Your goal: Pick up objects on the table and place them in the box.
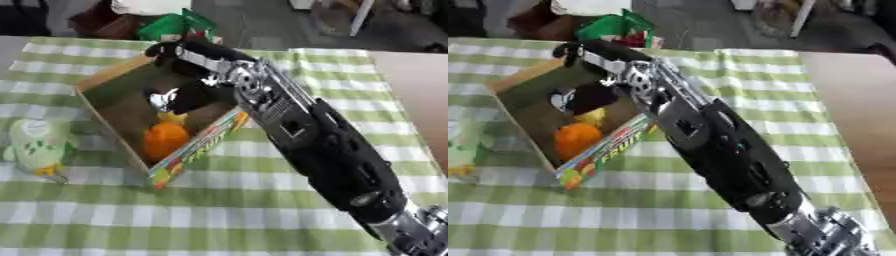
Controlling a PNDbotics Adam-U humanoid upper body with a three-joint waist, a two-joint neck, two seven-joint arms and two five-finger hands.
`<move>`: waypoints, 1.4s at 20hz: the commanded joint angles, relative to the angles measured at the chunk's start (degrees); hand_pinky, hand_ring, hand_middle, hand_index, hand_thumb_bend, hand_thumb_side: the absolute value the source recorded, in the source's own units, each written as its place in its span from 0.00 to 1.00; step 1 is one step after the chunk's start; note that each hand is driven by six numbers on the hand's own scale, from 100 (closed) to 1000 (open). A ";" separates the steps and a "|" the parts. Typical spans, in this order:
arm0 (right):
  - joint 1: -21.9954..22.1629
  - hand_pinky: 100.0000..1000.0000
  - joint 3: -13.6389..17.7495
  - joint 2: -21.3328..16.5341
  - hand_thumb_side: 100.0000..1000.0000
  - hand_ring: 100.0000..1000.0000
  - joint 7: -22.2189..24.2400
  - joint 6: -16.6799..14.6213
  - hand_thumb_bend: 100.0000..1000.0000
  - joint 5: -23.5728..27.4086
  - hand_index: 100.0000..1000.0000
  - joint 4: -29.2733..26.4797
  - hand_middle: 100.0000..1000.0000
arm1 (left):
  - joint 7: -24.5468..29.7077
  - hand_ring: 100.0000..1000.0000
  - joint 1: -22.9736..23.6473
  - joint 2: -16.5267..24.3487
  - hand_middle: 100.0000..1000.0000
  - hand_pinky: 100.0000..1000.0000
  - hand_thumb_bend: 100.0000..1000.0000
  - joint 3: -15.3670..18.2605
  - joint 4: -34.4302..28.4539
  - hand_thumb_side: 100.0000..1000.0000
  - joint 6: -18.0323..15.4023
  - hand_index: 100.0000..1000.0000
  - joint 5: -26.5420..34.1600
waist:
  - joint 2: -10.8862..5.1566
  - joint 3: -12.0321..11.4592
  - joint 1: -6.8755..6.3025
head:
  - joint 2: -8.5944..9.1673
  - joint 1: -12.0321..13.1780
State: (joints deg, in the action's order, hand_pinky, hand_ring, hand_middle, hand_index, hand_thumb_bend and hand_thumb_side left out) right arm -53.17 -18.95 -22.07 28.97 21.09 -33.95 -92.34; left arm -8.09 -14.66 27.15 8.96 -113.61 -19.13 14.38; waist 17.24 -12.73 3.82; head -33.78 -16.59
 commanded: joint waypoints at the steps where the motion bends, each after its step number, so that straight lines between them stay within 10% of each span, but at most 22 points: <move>1: -0.54 0.85 1.49 -1.60 0.61 1.00 -1.69 0.60 0.29 0.65 0.96 -1.90 0.82 | -0.05 0.58 -0.35 0.75 0.61 0.41 0.00 0.23 -0.98 0.78 0.24 0.71 0.12 | -1.13 -0.05 -0.30 | -0.23 0.17; 9: 2.22 0.82 8.03 -7.04 0.66 0.94 -6.55 1.10 0.00 3.65 0.95 -8.36 0.79 | -0.54 0.58 -0.38 1.38 0.61 0.42 0.00 0.44 -0.98 0.78 0.50 0.71 -0.27 | -2.34 1.51 -0.18 | -1.69 0.75; 15: 8.56 0.80 14.35 -12.35 0.47 0.93 -11.26 1.06 0.00 8.28 0.92 -16.00 0.77 | -1.14 0.58 -0.99 2.64 0.61 0.42 0.00 0.14 -0.97 0.77 0.92 0.71 -1.00 | -3.58 2.97 -0.27 | -3.21 1.93; 28: 20.89 0.78 17.13 -12.68 0.30 0.88 -22.78 -3.26 0.00 19.80 0.89 -22.25 0.74 | -1.91 0.58 -0.79 5.12 0.61 0.42 0.00 -0.73 0.30 0.74 1.65 0.71 -2.58 | -8.64 5.53 -2.48 | -7.45 3.67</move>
State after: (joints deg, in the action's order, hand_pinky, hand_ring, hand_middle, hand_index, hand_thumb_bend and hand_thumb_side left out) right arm -31.72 -2.71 -33.59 7.35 18.58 -15.43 -113.47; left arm -9.78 -15.06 30.12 8.22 -112.91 -17.52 12.12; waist 9.30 -7.14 1.43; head -40.65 -13.22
